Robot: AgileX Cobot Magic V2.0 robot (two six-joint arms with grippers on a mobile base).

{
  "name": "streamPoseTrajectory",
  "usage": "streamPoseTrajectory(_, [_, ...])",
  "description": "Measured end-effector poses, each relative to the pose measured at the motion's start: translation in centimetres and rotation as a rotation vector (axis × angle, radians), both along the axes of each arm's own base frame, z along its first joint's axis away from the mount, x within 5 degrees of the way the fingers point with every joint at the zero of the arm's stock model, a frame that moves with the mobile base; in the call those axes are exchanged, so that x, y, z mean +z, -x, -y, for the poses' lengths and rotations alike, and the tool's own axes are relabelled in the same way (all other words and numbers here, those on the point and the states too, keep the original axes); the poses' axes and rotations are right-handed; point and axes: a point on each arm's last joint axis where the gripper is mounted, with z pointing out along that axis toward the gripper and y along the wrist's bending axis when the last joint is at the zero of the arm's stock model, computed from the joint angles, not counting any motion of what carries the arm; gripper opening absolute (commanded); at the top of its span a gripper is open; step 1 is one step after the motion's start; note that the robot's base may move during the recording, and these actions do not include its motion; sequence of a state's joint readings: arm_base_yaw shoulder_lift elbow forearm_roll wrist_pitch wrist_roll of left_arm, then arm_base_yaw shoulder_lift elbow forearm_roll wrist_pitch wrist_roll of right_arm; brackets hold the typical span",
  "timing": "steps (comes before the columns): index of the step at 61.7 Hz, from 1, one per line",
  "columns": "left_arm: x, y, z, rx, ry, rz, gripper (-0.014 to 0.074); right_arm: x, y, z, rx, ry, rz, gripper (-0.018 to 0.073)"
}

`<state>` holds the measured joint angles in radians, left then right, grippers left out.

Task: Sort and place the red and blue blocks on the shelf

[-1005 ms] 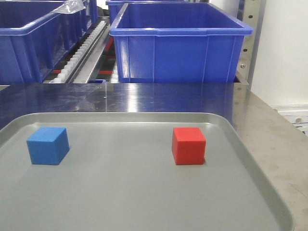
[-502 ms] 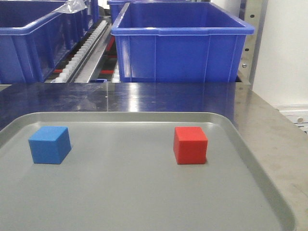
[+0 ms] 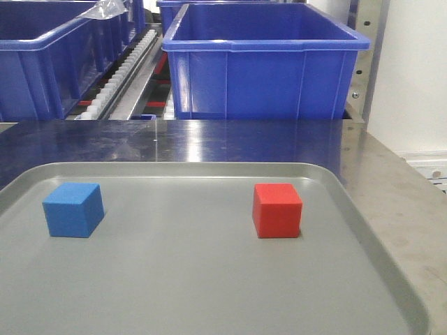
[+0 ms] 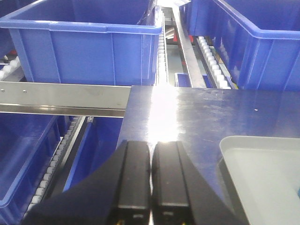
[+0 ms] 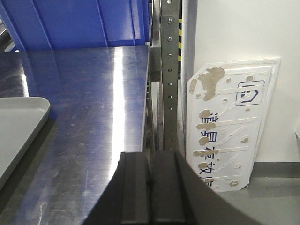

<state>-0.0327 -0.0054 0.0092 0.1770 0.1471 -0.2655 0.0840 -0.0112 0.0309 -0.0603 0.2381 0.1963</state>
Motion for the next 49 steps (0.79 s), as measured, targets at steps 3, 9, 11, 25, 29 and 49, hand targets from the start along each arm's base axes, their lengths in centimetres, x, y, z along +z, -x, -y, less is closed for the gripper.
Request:
streamPoseTrajectory(3, [0.0, 0.0, 0.0, 0.0, 0.0, 0.0, 0.0123, 0.0, 0.0, 0.0, 0.0, 0.0, 0.0, 0.0057])
streamPoseTrajectory(9, [0.0, 0.0, 0.0, 0.0, 0.0, 0.0, 0.0123, 0.0, 0.0, 0.03, -0.001, 0.015, 0.001, 0.0057])
streamPoseTrajectory(11, [0.0, 0.0, 0.0, 0.0, 0.0, 0.0, 0.0123, 0.0, 0.0, 0.06, -0.002, 0.027, 0.002, 0.0057])
streamPoseTrajectory(25, [0.0, 0.0, 0.0, 0.0, 0.0, 0.0, 0.0123, 0.04, -0.02, 0.29, -0.009, 0.133, 0.011, 0.0057])
streamPoseTrajectory(29, [0.0, 0.0, 0.0, 0.0, 0.0, 0.0, 0.0123, 0.04, -0.02, 0.31, -0.01, 0.144, 0.012, 0.0057])
streamPoseTrajectory(49, [0.0, 0.0, 0.0, 0.0, 0.0, 0.0, 0.0123, 0.41, -0.07, 0.24, -0.005, 0.149, 0.053, 0.0057])
